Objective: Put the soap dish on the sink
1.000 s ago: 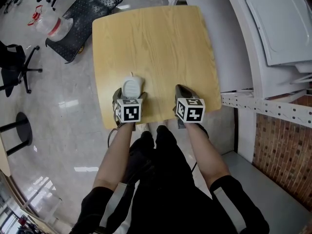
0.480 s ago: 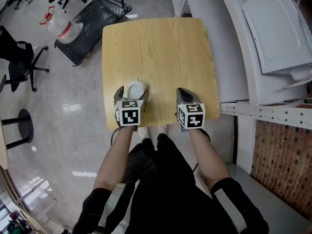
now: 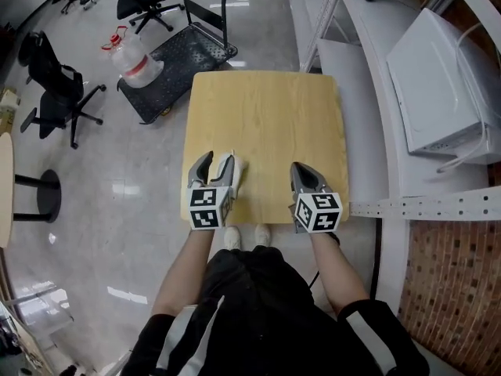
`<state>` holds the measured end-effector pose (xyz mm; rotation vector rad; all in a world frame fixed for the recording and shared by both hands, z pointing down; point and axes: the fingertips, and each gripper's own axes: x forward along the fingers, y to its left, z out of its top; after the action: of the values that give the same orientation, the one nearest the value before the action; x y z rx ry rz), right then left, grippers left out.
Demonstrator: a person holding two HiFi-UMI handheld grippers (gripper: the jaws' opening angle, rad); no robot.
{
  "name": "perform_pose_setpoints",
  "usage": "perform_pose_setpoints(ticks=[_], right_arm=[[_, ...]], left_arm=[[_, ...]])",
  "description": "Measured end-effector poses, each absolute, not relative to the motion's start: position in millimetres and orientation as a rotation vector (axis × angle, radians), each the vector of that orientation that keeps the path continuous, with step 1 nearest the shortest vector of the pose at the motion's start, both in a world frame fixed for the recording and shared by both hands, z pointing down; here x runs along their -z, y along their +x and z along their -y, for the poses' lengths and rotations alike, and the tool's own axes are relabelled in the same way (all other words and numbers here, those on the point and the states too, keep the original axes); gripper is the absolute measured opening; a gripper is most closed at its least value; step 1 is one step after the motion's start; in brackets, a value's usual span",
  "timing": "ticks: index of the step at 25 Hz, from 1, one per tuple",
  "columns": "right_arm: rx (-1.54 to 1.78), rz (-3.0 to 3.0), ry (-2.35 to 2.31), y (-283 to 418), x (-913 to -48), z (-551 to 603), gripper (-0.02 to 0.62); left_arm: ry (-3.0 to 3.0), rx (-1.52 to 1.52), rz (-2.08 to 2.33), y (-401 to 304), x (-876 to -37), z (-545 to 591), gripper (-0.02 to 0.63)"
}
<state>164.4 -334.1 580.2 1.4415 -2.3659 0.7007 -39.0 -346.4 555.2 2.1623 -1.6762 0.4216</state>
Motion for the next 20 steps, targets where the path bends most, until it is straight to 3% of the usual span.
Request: perform_pose_setpoints(ticks=[1, 2, 16, 20], right_arm=[[-0.695, 2.394, 1.426, 161.1, -574.1, 334.7, 0.002], [-0.687, 2.423, 1.409, 157.0, -567.9, 334.9, 0.002], [-0.564, 2.578, 1.539, 140.6, -518.8, 258.7, 0.003], [-0.474, 2.629, 1.597, 118.1, -490.5, 216.8, 0.003]], left_arm=[[2.166, -0.393, 1.707, -42.8, -546.3, 343.2, 0.056], [2.166, -0.366, 1.722, -45.5, -539.4, 339.5, 0.005], [2.407, -0.206, 1.646, -80.6, -488.3, 242.4, 0.003], [2.491, 0.017, 1.604, -103.6, -458.6, 204.0, 0.005]])
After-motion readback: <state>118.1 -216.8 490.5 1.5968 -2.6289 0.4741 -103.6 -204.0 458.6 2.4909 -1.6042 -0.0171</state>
